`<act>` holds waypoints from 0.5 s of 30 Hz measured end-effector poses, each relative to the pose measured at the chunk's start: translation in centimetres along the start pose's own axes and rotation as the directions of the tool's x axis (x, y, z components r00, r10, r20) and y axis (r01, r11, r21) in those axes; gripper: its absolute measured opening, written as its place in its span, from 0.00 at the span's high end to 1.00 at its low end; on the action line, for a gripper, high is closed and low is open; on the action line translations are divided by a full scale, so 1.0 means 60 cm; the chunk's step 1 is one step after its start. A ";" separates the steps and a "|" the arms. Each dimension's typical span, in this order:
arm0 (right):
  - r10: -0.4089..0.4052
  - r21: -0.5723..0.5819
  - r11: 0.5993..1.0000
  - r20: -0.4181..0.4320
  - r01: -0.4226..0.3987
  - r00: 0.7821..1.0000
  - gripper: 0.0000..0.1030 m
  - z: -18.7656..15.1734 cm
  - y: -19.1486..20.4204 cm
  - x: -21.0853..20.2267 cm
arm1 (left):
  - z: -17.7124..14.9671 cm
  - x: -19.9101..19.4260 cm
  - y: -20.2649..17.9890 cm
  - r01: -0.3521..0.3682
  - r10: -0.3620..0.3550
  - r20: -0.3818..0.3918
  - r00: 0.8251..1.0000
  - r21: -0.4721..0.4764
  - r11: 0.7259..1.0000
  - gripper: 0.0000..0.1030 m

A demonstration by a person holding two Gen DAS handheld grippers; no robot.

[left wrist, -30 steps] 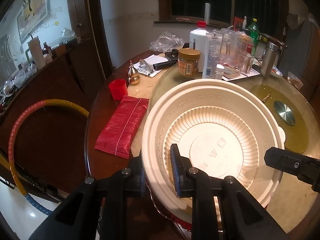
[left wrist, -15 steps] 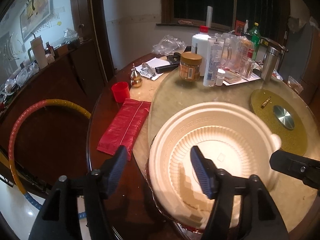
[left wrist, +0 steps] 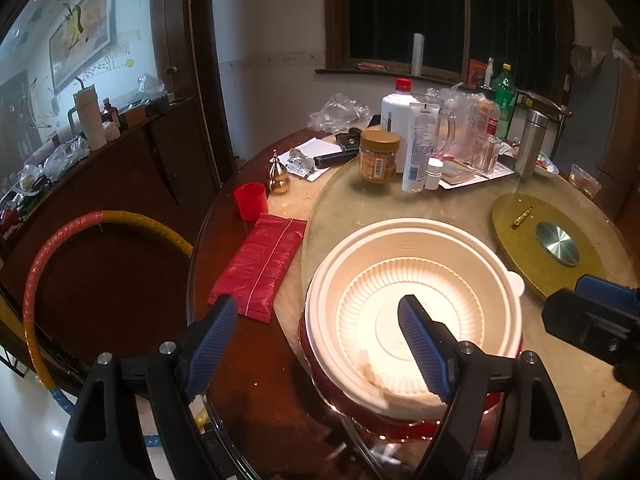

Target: Organize plates and bowls

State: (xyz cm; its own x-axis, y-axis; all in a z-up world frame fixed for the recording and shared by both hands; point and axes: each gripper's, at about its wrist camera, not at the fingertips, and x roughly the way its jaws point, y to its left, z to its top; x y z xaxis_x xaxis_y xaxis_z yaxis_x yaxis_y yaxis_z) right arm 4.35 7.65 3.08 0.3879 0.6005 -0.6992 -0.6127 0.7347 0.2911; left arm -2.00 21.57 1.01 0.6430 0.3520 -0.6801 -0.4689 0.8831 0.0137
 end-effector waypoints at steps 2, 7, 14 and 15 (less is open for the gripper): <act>-0.030 -0.055 0.998 0.001 0.030 1.000 0.16 -0.005 0.004 -0.005 | -0.002 -0.006 0.000 -0.002 0.002 0.008 1.000 -0.002 1.000 0.19; -0.067 -0.150 0.986 0.020 0.070 0.998 0.13 -0.019 0.005 -0.019 | -0.009 -0.017 -0.002 0.018 -0.018 0.020 1.000 -0.005 1.000 0.17; -0.143 -0.297 0.941 0.087 0.163 0.986 0.13 -0.048 0.002 -0.041 | -0.013 -0.028 -0.004 0.019 -0.019 0.022 1.000 -0.024 1.000 0.02; -0.146 -0.310 0.936 0.092 0.168 0.985 0.13 -0.051 0.003 -0.042 | -0.014 -0.028 -0.006 0.016 -0.016 0.020 1.000 -0.027 1.000 0.00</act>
State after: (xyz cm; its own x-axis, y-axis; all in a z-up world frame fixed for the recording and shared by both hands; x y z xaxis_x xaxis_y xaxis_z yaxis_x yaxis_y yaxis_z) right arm 1.18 5.31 2.91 0.5348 0.5133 -0.6712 -0.7219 0.6903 -0.0473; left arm -3.40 20.42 1.54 0.6624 0.3442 -0.6654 -0.4744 0.8802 -0.0170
